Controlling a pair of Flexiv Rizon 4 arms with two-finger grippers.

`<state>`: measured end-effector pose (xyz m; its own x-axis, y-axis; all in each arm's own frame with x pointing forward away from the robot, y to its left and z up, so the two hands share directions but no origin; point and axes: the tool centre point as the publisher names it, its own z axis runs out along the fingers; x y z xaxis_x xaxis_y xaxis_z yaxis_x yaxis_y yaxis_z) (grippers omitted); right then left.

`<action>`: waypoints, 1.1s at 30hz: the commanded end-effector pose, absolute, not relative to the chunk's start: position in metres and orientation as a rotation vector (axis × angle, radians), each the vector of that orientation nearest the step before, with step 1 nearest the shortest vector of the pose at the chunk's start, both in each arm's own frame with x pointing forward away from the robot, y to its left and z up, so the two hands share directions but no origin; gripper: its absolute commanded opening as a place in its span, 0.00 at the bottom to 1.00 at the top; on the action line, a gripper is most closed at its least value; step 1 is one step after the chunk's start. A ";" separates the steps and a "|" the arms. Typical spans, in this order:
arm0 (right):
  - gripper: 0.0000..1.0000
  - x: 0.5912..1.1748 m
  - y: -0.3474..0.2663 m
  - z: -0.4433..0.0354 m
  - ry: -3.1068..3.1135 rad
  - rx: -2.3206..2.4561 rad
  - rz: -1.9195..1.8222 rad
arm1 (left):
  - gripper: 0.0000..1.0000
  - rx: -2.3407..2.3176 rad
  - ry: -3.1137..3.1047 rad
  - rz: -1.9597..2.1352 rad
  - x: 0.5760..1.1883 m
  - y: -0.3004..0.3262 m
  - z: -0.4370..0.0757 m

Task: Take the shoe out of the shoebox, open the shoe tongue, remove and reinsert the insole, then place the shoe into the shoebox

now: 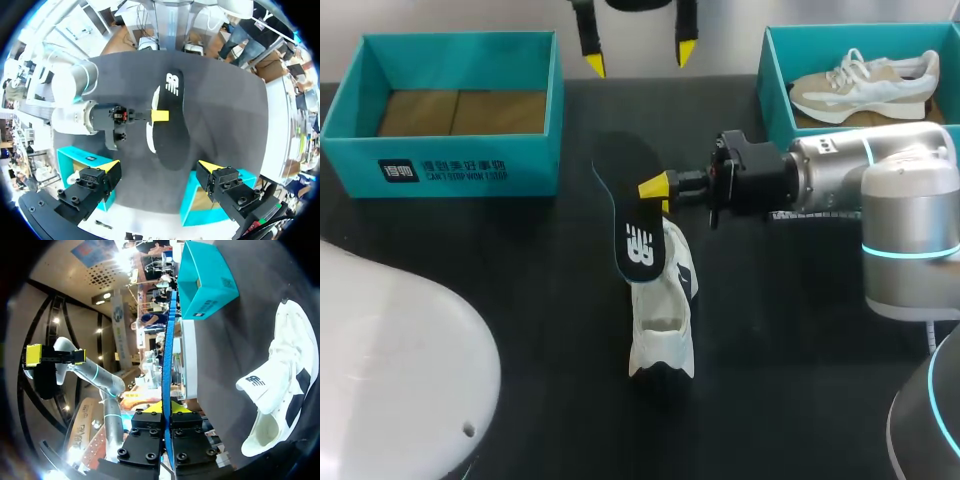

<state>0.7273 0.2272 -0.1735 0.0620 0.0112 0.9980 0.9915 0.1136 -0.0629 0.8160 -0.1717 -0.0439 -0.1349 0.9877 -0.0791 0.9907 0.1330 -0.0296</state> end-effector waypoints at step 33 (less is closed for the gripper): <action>0.00 0.727 0.229 -0.174 -1.222 -1.162 -1.074 | 1.00 1.263 1.679 -0.799 0.771 -0.085 -0.080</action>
<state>0.7274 0.2273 -0.1731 0.0622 0.0125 0.9980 0.9914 0.1142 -0.0632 0.7725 -0.0902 -0.0717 -0.1985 0.7317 -0.6521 0.9592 0.2816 0.0239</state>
